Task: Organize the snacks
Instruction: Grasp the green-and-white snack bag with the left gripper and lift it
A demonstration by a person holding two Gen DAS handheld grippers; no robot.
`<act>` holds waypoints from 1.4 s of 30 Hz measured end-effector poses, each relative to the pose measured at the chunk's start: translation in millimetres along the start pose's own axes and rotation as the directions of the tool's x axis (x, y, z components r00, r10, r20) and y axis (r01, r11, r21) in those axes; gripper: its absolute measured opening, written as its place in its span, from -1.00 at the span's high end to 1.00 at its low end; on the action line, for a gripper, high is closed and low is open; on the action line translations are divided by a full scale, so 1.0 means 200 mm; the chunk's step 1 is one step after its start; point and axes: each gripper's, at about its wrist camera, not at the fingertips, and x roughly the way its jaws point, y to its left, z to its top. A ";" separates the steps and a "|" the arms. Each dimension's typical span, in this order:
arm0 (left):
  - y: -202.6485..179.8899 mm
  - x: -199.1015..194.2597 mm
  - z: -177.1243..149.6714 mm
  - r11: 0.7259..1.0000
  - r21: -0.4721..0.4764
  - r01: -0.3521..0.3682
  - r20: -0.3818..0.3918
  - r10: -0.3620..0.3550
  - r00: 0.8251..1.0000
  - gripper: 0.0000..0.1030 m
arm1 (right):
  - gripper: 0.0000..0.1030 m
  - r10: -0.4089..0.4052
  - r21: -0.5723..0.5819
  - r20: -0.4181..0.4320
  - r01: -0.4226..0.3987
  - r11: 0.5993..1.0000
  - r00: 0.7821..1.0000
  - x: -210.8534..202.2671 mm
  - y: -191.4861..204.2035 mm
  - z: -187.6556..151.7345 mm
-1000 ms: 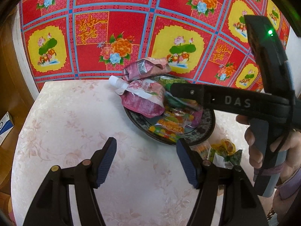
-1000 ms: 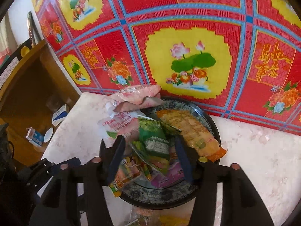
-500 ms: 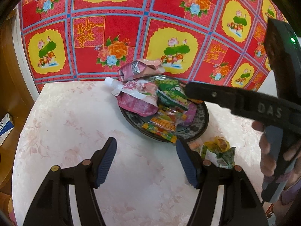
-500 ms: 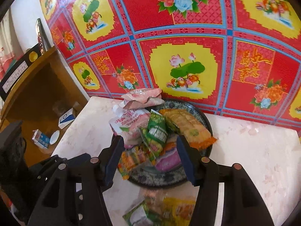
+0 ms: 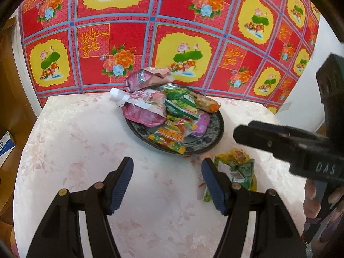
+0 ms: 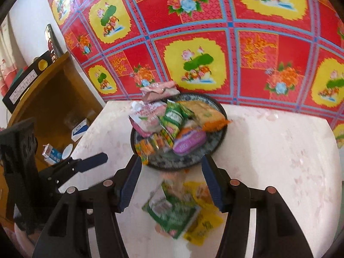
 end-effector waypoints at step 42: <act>-0.28 0.05 -0.10 0.994 0.075 0.081 -0.086 -0.074 0.993 -0.35 | -0.16 -0.150 0.053 -0.084 0.155 0.986 0.985 -0.18 -0.26 -0.42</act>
